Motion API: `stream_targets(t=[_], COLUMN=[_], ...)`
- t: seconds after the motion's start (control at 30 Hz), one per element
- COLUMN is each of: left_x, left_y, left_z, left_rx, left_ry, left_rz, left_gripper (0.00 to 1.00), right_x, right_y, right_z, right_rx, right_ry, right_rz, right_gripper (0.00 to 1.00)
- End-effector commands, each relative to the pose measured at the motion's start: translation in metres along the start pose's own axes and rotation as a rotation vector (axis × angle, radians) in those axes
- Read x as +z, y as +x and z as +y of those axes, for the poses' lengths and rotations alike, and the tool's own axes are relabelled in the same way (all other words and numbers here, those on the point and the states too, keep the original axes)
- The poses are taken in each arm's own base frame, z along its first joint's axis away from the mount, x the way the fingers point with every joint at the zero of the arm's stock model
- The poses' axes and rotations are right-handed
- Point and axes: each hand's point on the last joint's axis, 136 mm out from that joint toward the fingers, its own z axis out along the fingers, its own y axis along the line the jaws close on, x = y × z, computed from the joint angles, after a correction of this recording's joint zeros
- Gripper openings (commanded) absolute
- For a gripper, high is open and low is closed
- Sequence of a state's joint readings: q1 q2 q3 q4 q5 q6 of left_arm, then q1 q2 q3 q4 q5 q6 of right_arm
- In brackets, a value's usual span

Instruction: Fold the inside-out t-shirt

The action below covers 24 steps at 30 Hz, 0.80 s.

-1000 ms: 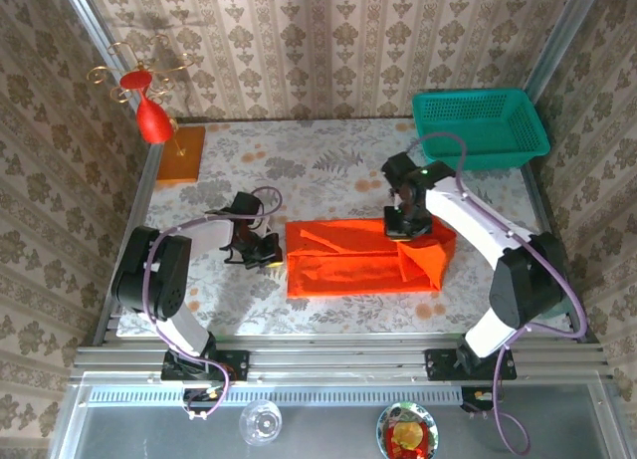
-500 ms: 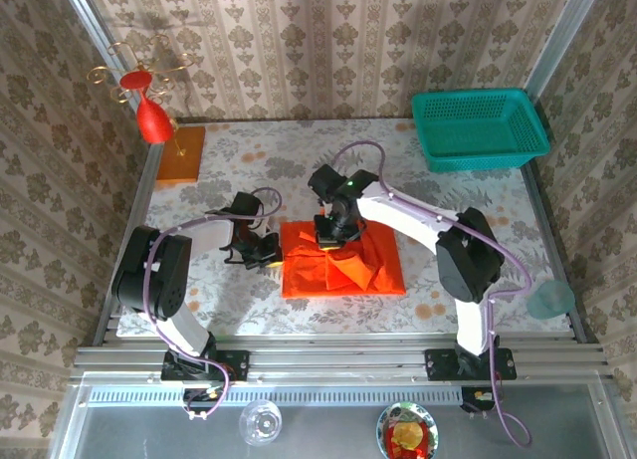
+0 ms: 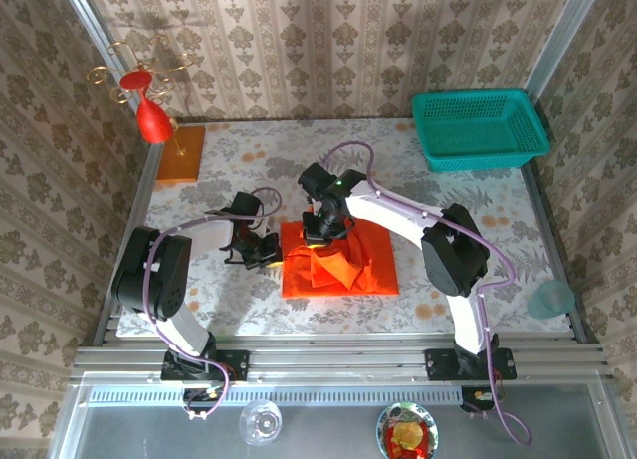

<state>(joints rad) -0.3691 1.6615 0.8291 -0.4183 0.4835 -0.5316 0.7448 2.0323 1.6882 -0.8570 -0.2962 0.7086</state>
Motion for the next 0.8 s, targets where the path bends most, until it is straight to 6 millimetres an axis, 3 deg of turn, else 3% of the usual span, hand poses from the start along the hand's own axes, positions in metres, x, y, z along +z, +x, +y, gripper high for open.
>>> stream_targets(t=[0.0, 0.27, 0.33, 0.4, 0.47, 0.63, 0.77], left_x=[0.026, 0.021, 0.014, 0.0, -0.016, -0.047, -0.065], left_y=[0.013, 0.011, 0.008, 0.003, -0.004, -0.011, -0.011], left_z=[0.007, 0.007, 0.008, 0.01, 0.014, 0.026, 0.013], left_rx=[0.008, 0.016, 0.028, 0.031, 0.016, -0.004, 0.024], left_ry=[-0.015, -0.03, -0.051, -0.073, -0.071, -0.074, -0.048], left_rz=[0.047, 0.039, 0.017, -0.017, -0.058, -0.114, -0.13], left_gripper=[0.0, 0.0, 0.02, 0.06, 0.09, 0.1, 0.1], right_x=[0.006, 0.022, 0.02, 0.011, -0.006, -0.053, -0.07], right_y=[-0.003, -0.01, -0.014, -0.018, -0.021, -0.024, -0.019], right_z=[0.015, 0.021, 0.027, 0.038, 0.051, 0.067, 0.044], right_rx=[0.004, 0.012, 0.008, -0.006, -0.025, -0.071, -0.058], right_ry=[-0.048, -0.072, -0.093, -0.129, -0.184, -0.251, -0.204], right_rz=[0.01, 0.026, 0.016, -0.007, -0.042, -0.144, -0.176], right_gripper=[0.0, 0.0, 0.07, 0.27, 0.35, 0.38, 0.38])
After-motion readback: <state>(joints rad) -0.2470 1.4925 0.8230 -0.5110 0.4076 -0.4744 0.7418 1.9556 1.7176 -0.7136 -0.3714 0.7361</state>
